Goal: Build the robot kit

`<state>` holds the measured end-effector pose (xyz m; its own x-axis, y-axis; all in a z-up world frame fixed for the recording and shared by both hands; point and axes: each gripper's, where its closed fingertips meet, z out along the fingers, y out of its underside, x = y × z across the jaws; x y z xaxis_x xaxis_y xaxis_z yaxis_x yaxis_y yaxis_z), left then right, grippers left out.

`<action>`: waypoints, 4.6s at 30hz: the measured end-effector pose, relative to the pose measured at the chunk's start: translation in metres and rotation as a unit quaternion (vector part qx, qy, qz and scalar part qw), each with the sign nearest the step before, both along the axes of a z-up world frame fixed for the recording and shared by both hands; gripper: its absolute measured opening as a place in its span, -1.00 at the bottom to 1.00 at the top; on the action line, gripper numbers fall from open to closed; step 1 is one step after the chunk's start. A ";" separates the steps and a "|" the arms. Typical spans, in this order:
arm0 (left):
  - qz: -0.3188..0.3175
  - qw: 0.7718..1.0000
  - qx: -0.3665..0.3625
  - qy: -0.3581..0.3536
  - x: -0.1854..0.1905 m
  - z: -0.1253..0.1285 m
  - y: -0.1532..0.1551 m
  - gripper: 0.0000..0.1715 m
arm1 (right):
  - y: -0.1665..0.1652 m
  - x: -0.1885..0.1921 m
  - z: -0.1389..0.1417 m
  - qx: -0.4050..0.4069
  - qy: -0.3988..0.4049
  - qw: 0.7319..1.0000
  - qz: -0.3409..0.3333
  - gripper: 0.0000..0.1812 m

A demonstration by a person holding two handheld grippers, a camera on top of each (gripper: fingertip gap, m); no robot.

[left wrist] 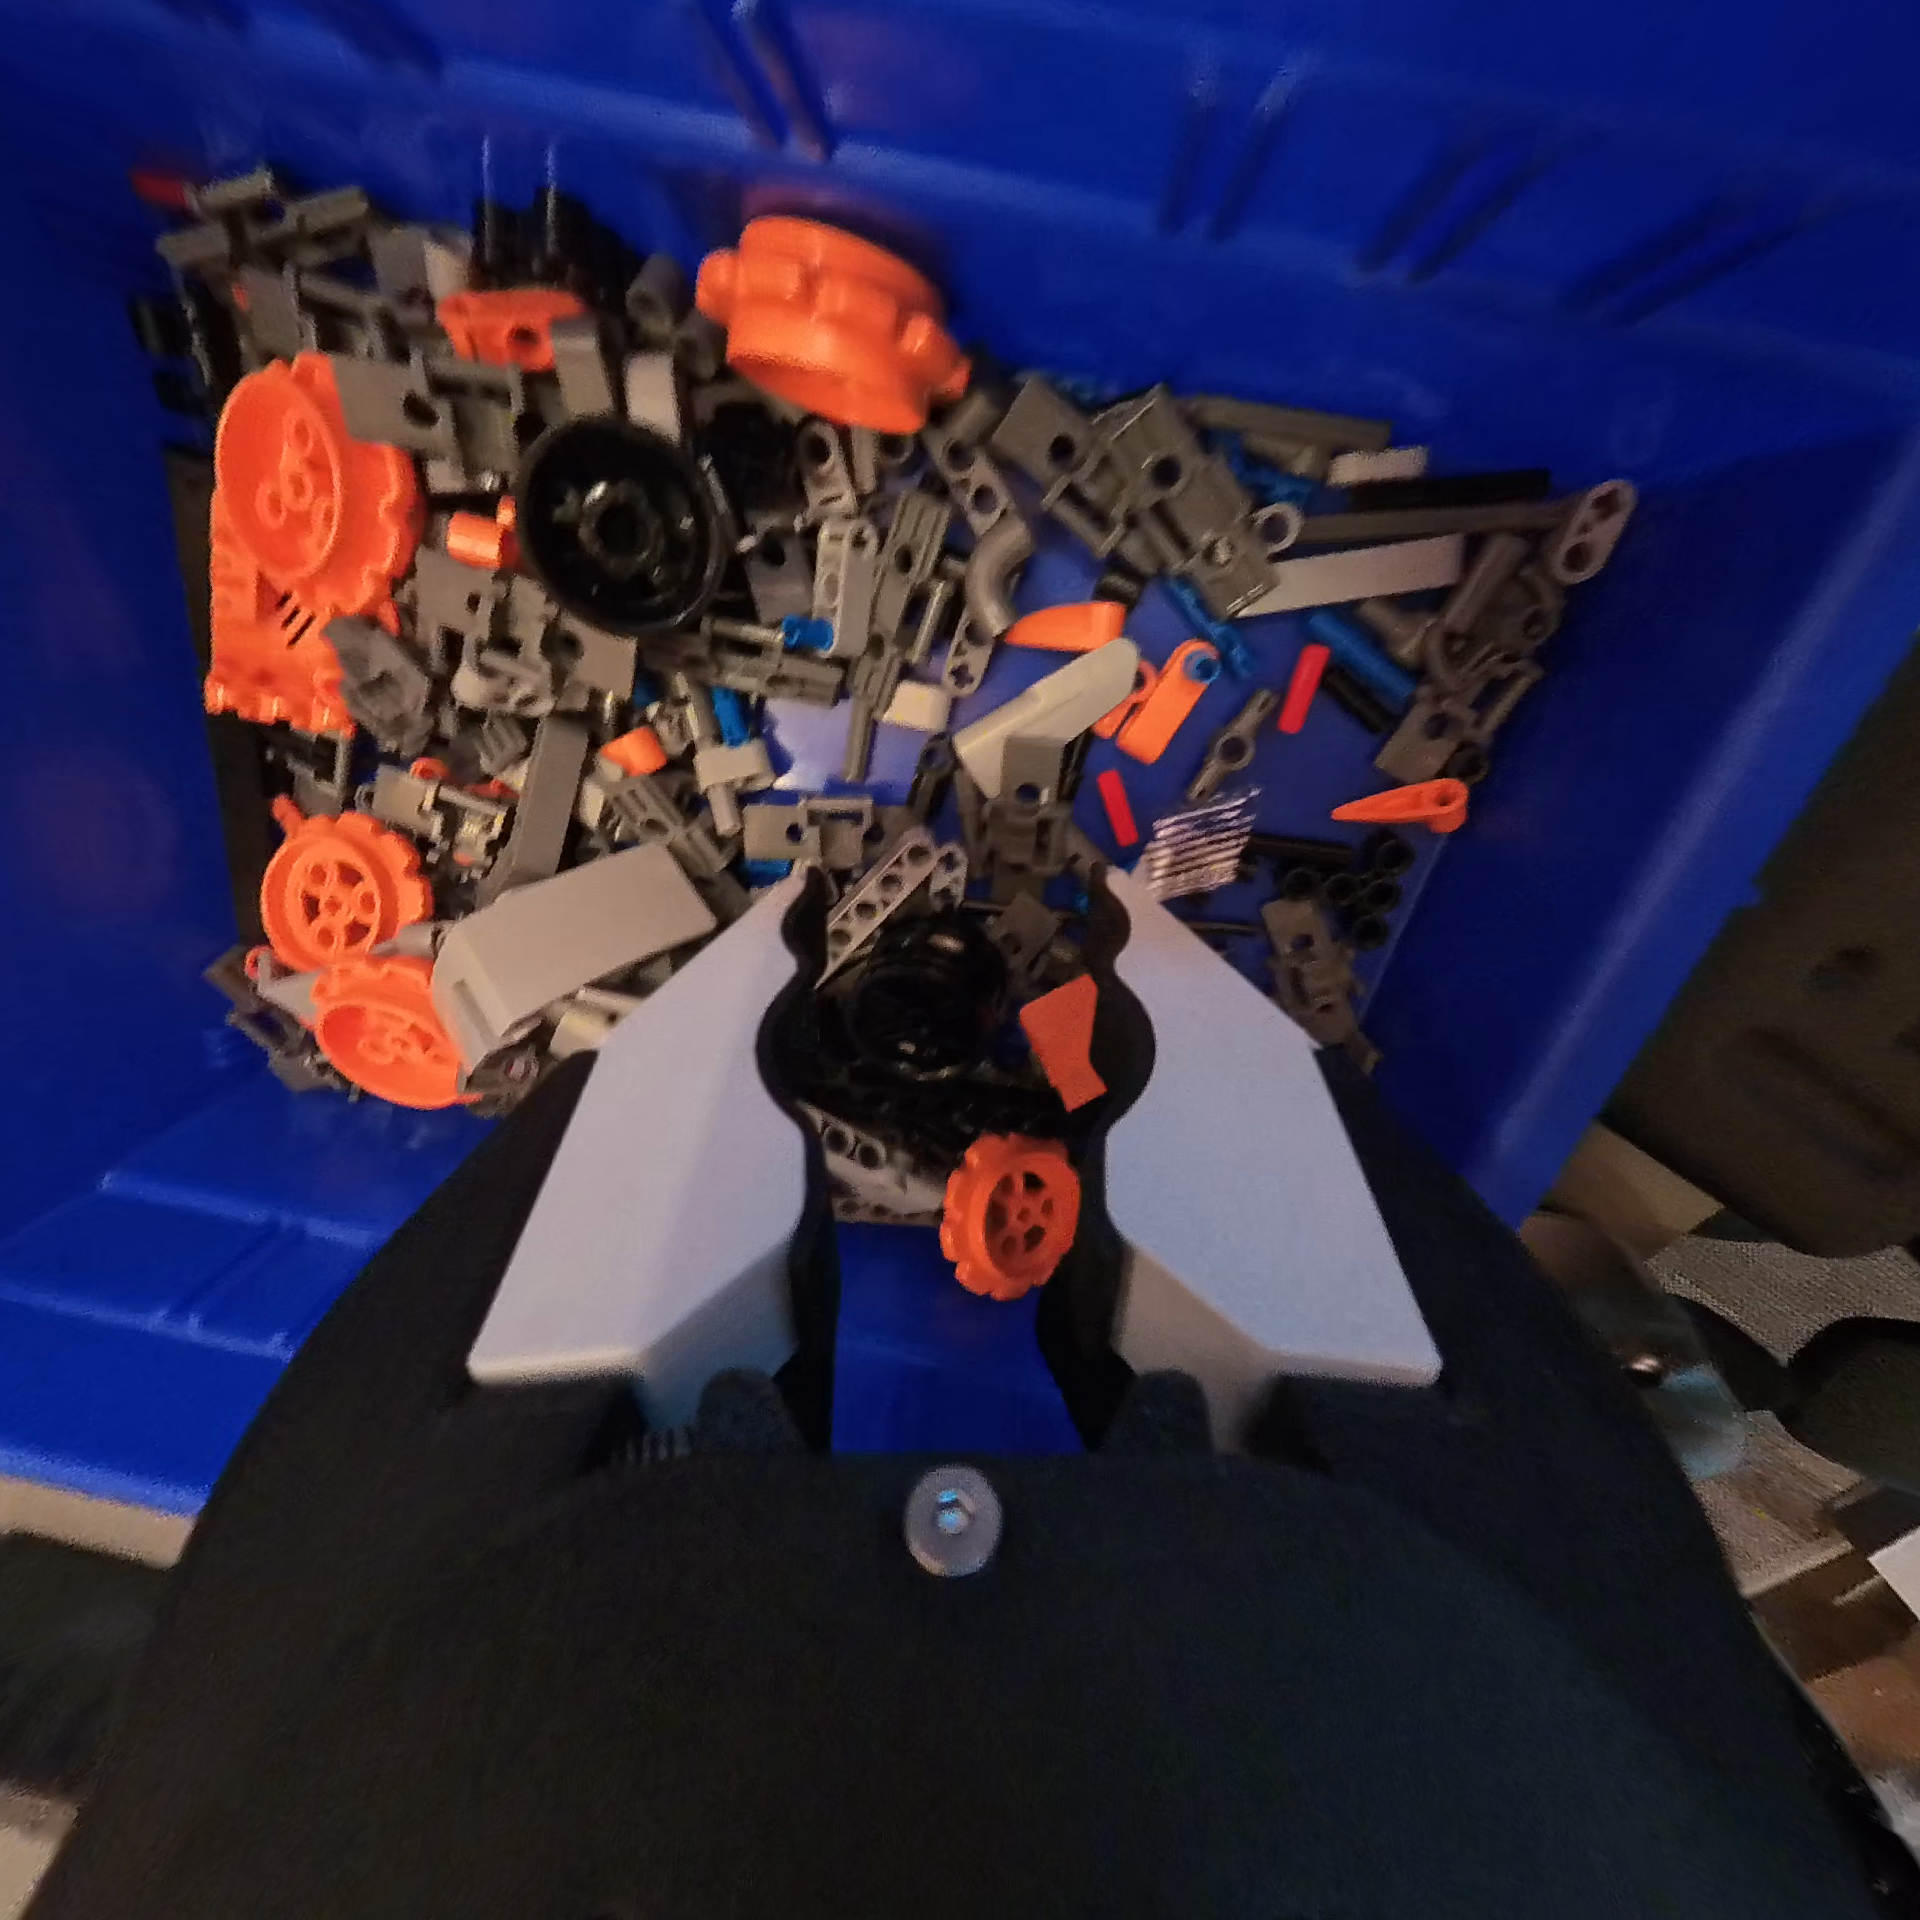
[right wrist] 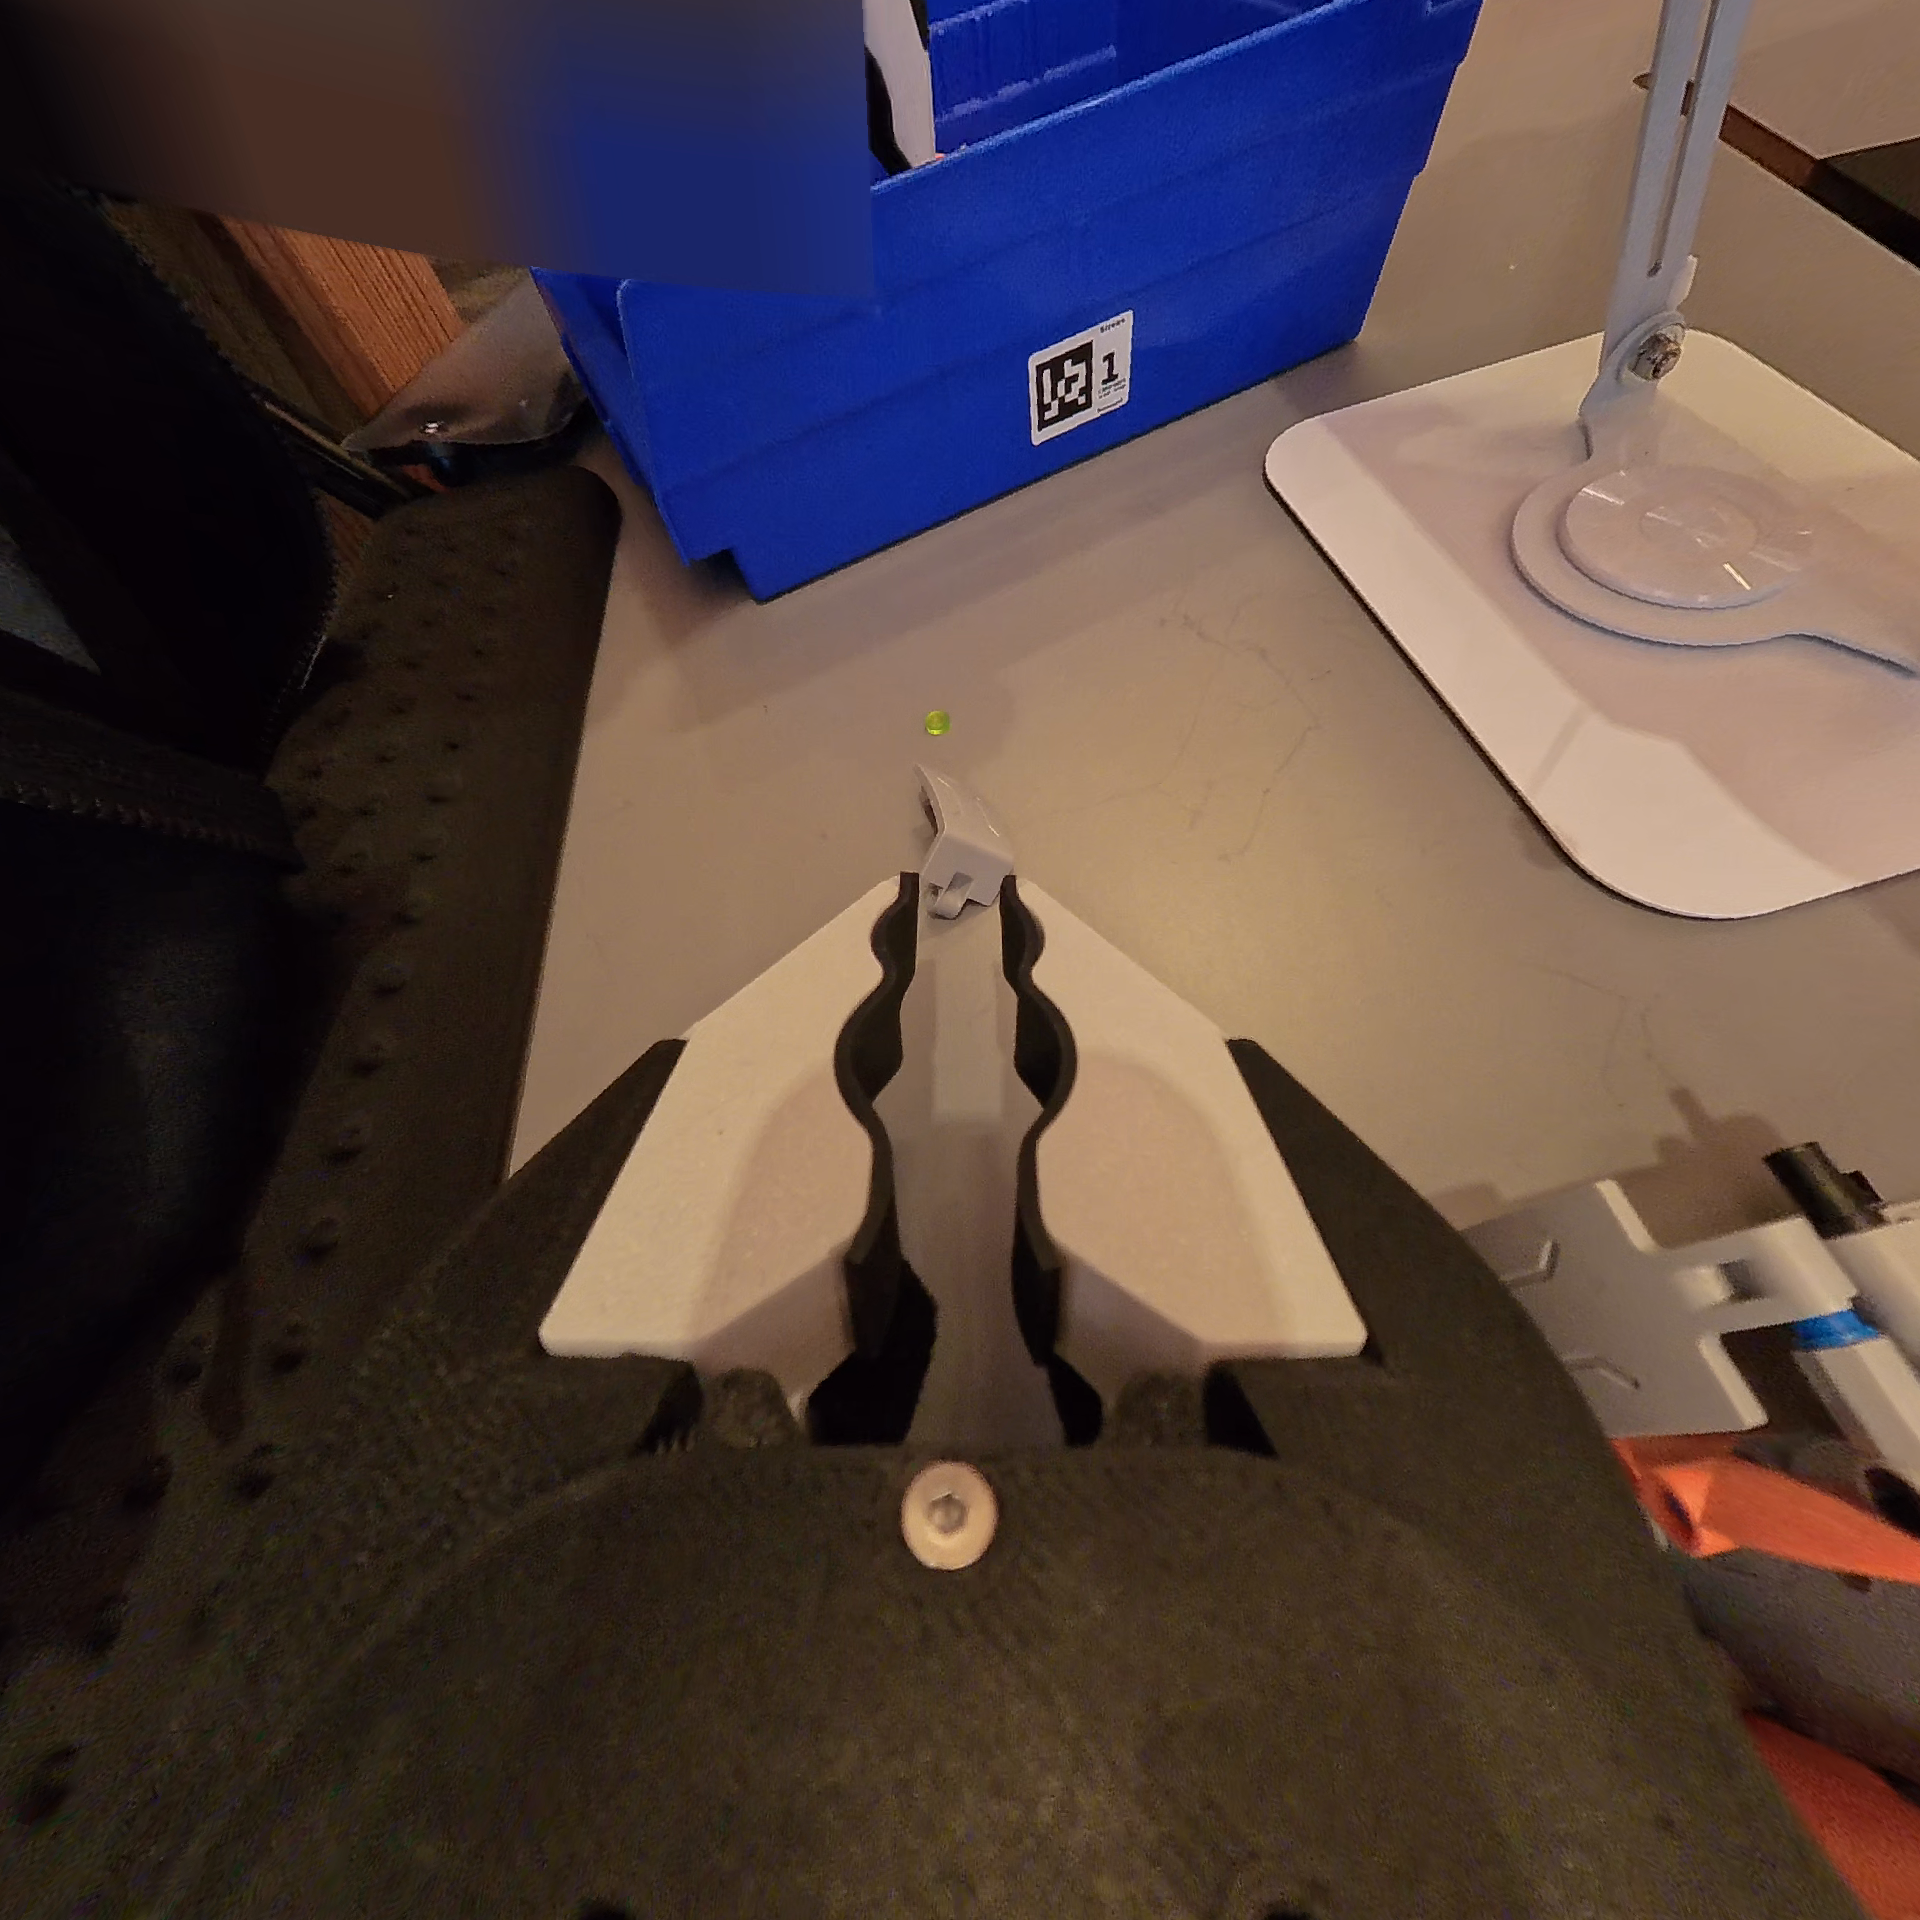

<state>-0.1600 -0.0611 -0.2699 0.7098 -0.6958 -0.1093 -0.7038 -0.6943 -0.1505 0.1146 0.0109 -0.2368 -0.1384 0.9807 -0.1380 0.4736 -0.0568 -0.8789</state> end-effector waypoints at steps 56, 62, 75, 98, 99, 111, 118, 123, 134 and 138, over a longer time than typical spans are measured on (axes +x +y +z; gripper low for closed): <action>-0.035 0.999 -0.027 -0.004 -0.001 0.004 -0.018 -0.59 | 0.000 0.002 0.004 0.005 0.006 1.000 0.000 -0.86; -0.051 0.999 -0.018 -0.007 0.007 0.004 -0.010 -0.57 | 0.000 0.002 0.005 0.006 0.006 1.000 -0.001 -0.86; -0.078 0.996 -0.046 0.001 0.002 0.008 -0.031 -0.49 | 0.000 0.003 0.007 0.007 0.011 1.000 -0.001 -0.86; -0.002 0.996 -0.009 -0.086 0.062 -0.019 0.027 -0.30 | 0.000 0.003 0.008 0.007 0.012 1.000 0.000 -0.86; -0.004 0.995 -0.018 -0.094 0.066 -0.021 0.025 -0.32 | -0.001 0.003 0.008 0.007 0.012 1.000 0.000 -0.86; 0.025 0.998 -0.006 -0.057 0.036 -0.017 0.025 -0.77 | -0.001 0.003 0.008 0.007 0.012 1.000 0.001 -0.86; 0.025 0.998 -0.032 -0.043 0.016 -0.004 0.003 -0.77 | -0.001 0.002 0.007 0.006 0.010 1.000 0.001 -0.86; 0.018 0.996 -0.079 -0.037 0.012 -0.005 -0.021 -0.76 | -0.001 0.002 0.007 0.006 0.010 1.000 0.002 -0.86; 0.013 0.997 -0.039 -0.072 0.024 0.002 -0.004 -0.57 | -0.001 0.002 0.007 0.006 0.011 1.000 0.002 -0.86; 0.008 0.997 -0.025 -0.075 0.028 0.002 0.009 -0.56 | -0.001 0.003 0.008 0.006 0.013 1.000 0.002 -0.86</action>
<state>-0.1316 -0.0525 -0.2680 0.7269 -0.6860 0.0330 -0.6644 -0.7145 -0.2190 0.1171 0.0096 -0.2284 -0.1456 0.9816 -0.1234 0.4504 -0.0453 -0.8917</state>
